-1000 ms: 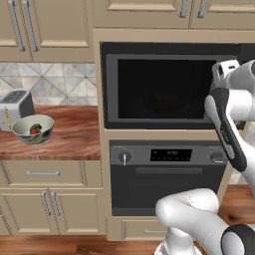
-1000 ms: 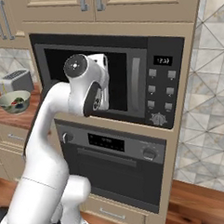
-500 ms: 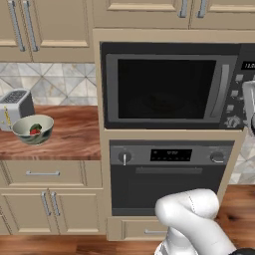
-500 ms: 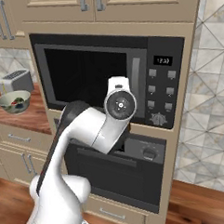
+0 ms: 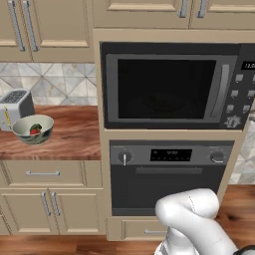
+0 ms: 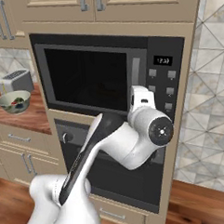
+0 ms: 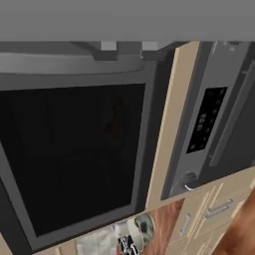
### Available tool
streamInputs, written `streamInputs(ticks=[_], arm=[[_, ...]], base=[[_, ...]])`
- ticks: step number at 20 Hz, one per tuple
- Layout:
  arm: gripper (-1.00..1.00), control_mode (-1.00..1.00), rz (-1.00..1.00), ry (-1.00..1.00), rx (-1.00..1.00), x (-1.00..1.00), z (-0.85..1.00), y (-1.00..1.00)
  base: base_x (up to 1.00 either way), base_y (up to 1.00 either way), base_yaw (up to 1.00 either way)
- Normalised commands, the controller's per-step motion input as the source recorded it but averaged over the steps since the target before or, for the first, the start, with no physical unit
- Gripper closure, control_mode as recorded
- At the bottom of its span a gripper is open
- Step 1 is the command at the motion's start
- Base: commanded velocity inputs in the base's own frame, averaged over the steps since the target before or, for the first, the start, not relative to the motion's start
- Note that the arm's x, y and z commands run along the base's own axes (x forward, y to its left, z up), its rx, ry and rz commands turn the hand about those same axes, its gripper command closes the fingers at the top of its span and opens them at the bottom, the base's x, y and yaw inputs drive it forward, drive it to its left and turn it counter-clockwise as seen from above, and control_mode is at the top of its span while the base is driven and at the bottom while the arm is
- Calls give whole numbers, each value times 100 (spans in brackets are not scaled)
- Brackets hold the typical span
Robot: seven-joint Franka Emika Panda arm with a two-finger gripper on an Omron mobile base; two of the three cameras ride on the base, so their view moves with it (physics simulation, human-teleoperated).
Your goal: Place the bowl containing the chicken drumstick and carrot in the microwave. Close the microwave door and press the start button to microwave the meal.
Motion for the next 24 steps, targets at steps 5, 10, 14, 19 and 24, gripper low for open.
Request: streamInputs(ticks=[5, 10, 14, 19, 24], arm=[[100, -100, 9, 0, 4, 11, -1, -5], [100, -100, 9, 0, 2, 32, -7, 0], [100, -100, 7, 0, 6, 29, -15, -7], [100, -100, 2, -2, 1, 27, -29, -9], [100, -100, 0, -5, 0, 32, -29, -5]], base=[[0, 0, 0], [0, 0, 0], [0, 0, 0], [0, 0, 0], [0, 0, 0]])
